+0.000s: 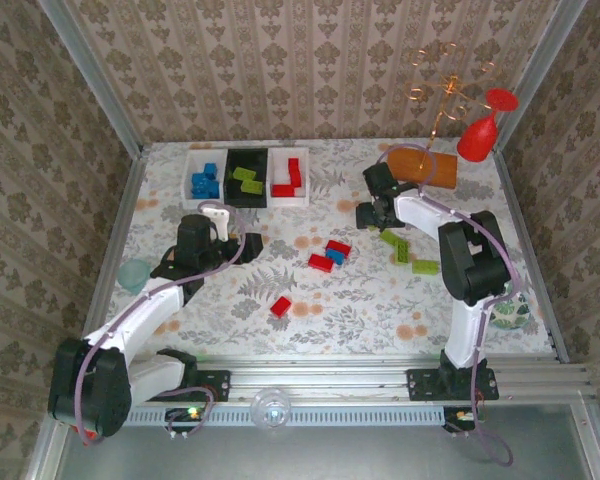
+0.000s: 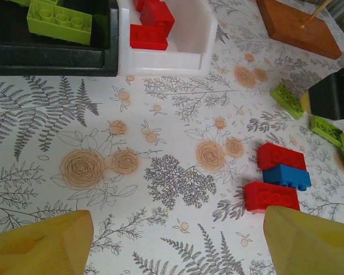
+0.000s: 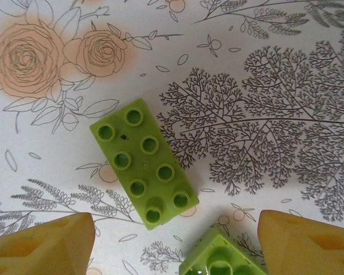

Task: Sort the legos into containers by color
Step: Pick up the lego from the center of the table, then place the lego in the container.

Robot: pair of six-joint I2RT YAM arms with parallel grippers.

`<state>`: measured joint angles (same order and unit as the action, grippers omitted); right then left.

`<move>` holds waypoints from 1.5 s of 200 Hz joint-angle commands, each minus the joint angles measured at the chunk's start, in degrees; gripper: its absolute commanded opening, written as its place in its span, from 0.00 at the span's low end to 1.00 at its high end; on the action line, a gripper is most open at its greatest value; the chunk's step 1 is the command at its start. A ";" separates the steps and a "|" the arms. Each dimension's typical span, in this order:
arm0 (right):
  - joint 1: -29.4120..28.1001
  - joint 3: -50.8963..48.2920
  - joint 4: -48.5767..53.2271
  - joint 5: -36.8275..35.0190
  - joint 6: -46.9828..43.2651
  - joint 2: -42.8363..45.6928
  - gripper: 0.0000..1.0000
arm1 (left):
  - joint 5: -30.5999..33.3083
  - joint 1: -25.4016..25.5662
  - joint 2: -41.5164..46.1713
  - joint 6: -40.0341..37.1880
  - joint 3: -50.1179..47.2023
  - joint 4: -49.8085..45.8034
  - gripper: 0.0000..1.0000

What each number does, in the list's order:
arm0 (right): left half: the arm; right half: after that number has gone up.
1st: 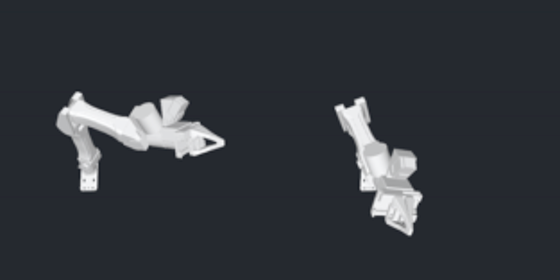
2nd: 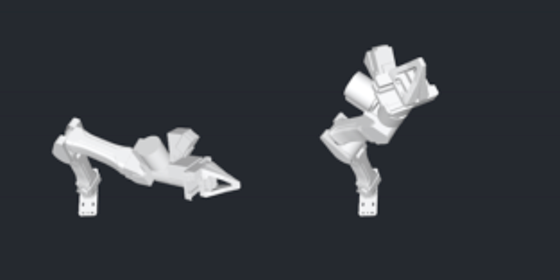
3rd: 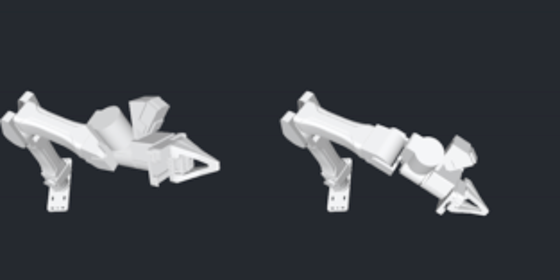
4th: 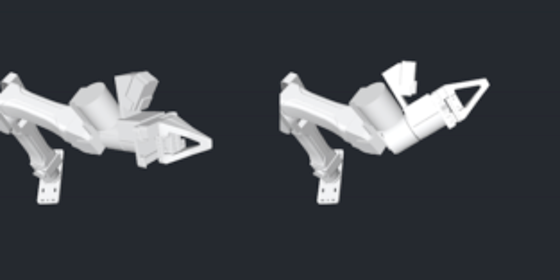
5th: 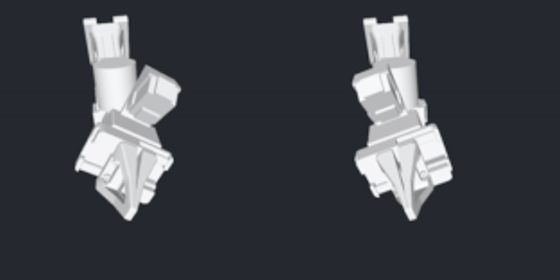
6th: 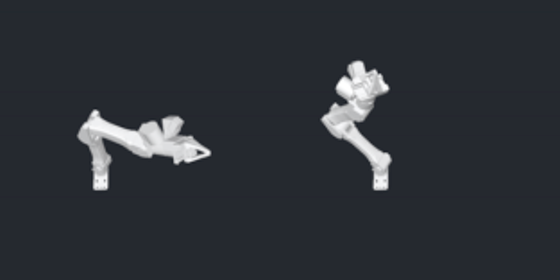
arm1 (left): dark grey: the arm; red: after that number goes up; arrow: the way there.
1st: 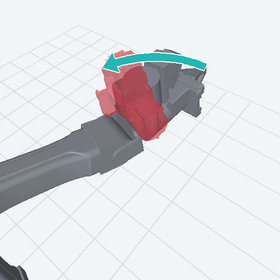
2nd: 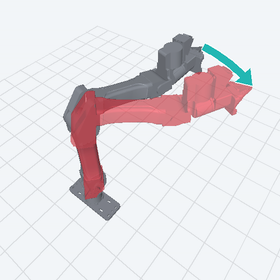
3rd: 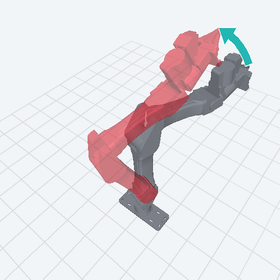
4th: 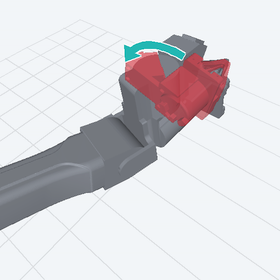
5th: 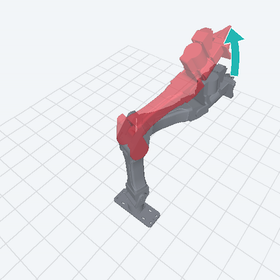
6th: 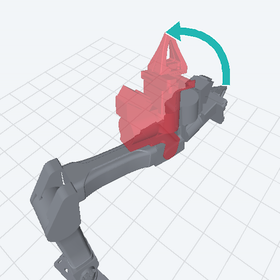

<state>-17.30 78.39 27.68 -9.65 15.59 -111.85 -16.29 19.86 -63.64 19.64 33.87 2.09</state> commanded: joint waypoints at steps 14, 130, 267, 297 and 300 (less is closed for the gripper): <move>-0.30 3.67 4.53 0.59 -0.02 -3.74 0.74 | 0.45 0.18 0.88 -1.62 1.38 -0.51 0.79; 3.03 12.02 7.71 4.89 0.12 -11.94 0.56 | 0.72 0.09 1.43 -1.97 1.37 -0.85 0.79; -0.05 2.44 -14.54 20.96 5.98 2.95 0.39 | 2.63 -1.69 2.67 -1.64 0.61 -1.56 0.80; -8.25 7.04 -21.07 23.72 10.92 1.46 0.39 | 4.02 -5.12 4.57 0.86 -1.46 -0.69 0.80; -9.04 7.83 -21.74 23.71 11.21 1.09 0.39 | 4.11 -5.50 4.84 1.14 -1.70 -0.54 0.80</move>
<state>-19.77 82.02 14.50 8.67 21.78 -110.39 -14.00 16.80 -61.43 19.27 33.71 1.74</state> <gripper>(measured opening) 0.392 0.799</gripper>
